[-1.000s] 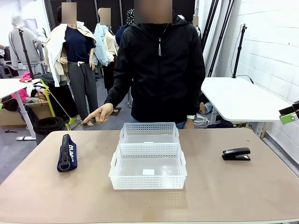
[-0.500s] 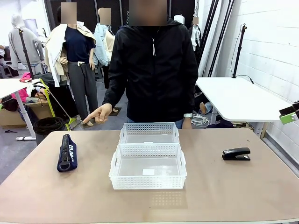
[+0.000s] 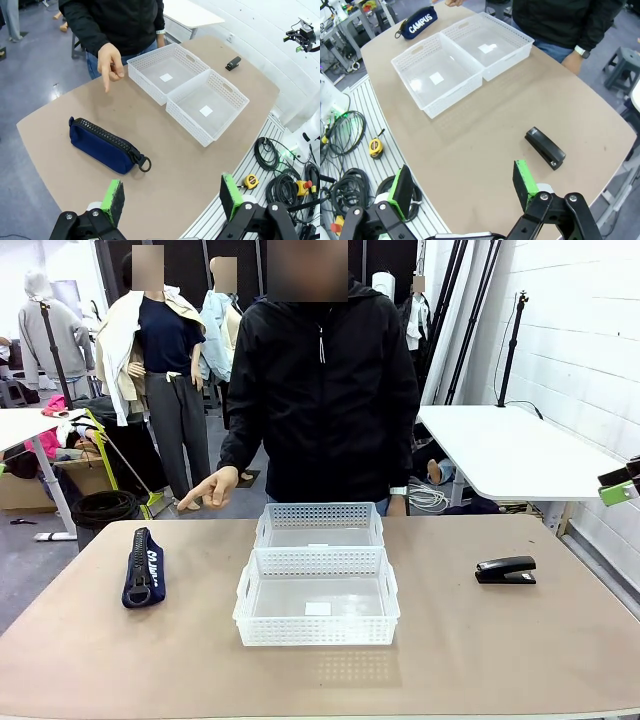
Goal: Distribute items into two baskets.
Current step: Pick up the Pencil pouch that the person points to.
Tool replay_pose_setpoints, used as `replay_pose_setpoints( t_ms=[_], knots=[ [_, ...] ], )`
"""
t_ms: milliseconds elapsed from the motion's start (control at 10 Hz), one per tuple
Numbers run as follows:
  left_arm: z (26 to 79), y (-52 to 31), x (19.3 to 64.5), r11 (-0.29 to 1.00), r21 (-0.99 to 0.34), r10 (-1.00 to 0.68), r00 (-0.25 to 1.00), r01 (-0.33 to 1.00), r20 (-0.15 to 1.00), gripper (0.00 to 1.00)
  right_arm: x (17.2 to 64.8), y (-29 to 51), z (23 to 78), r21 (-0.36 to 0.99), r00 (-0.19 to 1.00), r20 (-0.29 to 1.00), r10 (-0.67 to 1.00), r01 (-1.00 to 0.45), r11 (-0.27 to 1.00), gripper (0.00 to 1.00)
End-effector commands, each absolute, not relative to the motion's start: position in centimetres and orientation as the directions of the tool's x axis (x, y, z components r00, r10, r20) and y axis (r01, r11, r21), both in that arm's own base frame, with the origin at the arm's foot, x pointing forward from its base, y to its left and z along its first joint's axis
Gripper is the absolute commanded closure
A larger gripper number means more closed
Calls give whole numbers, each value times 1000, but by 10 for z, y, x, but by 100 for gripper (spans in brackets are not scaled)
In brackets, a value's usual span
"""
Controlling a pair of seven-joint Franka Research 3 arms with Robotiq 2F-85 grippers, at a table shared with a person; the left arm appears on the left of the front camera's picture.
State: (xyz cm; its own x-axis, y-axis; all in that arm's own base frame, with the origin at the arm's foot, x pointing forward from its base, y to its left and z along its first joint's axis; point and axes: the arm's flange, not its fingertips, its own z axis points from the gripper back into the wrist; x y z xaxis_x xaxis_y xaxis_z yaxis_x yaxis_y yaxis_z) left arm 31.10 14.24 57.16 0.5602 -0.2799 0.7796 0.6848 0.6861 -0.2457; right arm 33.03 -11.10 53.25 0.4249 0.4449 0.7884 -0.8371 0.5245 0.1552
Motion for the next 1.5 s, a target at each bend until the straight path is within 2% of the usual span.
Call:
replay_pose_setpoints(
  t_ms=[0, 300, 500, 700, 1100, 1400],
  knots=[
    [571, 143, 311, 679, -247, -278, 553, 692, 785, 0, 332, -110, 533, 154, 413, 799, 436, -843, 516, 0],
    [572, 142, 311, 686, -246, -280, 560, 685, 780, 0, 332, -110, 533, 154, 413, 799, 436, -843, 516, 0],
    [584, 119, 346, 728, -295, -300, 674, 619, 675, 0, 332, -110, 533, 154, 413, 799, 436, -843, 516, 0],
    [584, 86, 392, 809, -304, -299, 797, 503, 524, 0, 332, -110, 533, 154, 413, 799, 436, -843, 516, 0],
    [553, 18, 454, 952, -157, -205, 929, 262, 309, 0, 332, -110, 533, 154, 413, 799, 436, -843, 516, 0],
    [519, -22, 494, 978, -108, -157, 972, 178, 177, 0, 332, -110, 533, 154, 413, 799, 436, -843, 516, 0]
  ],
)
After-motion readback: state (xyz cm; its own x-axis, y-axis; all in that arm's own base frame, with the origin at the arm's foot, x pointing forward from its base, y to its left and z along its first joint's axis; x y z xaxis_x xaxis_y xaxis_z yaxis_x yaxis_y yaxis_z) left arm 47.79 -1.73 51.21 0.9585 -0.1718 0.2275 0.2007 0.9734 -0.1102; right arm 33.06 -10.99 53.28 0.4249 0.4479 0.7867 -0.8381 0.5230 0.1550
